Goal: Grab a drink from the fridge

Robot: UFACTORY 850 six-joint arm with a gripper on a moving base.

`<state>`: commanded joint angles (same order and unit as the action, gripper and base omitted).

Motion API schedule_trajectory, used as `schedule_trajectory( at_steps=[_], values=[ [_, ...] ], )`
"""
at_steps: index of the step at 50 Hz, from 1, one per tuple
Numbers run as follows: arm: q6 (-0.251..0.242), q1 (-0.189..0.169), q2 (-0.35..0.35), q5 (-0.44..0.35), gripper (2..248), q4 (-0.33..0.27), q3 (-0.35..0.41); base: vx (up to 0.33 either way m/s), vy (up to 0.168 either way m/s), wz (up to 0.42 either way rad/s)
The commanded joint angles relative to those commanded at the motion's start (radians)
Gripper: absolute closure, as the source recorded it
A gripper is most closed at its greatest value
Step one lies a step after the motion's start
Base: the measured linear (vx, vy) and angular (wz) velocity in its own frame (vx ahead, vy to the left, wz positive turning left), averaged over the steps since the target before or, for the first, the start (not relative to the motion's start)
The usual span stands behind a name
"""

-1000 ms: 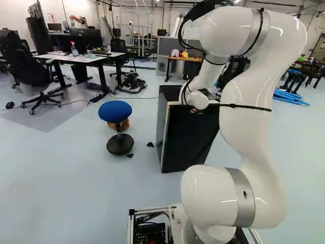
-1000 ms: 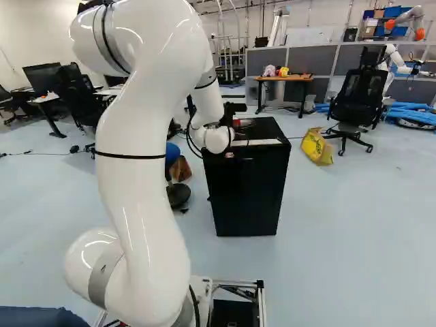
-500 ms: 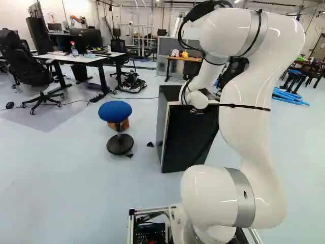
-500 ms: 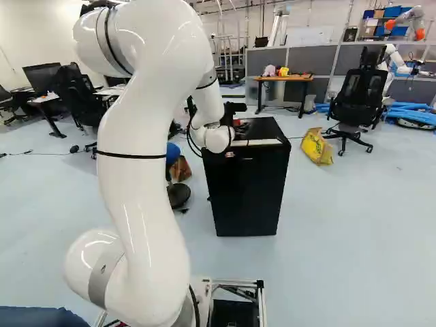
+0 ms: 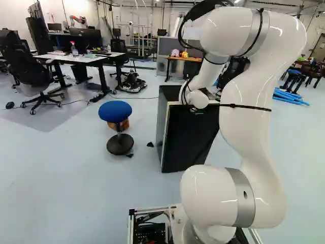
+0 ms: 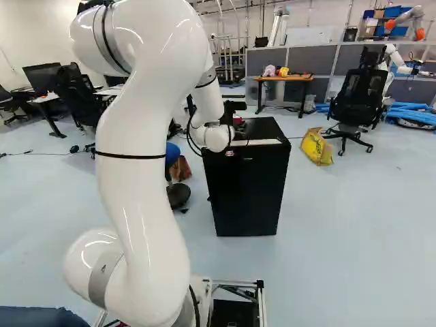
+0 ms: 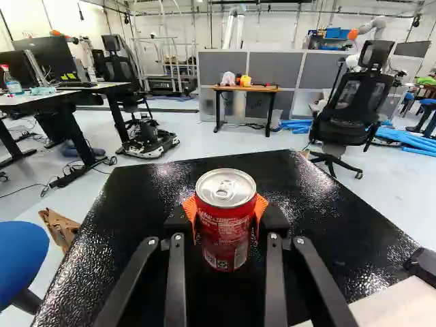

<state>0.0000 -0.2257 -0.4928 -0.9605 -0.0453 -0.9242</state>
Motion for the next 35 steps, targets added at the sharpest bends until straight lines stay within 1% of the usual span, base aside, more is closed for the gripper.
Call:
schedule_trajectory(
  at_steps=[21, 35],
  values=[
    [0.0, 0.0, 0.041, 0.0, 150, 0.0, 0.001, 0.0, 0.0, 0.0],
    [0.0, 0.0, 0.043, 0.0, 150, 0.0, 0.003, 0.0, 0.0, 0.0]
  ],
)
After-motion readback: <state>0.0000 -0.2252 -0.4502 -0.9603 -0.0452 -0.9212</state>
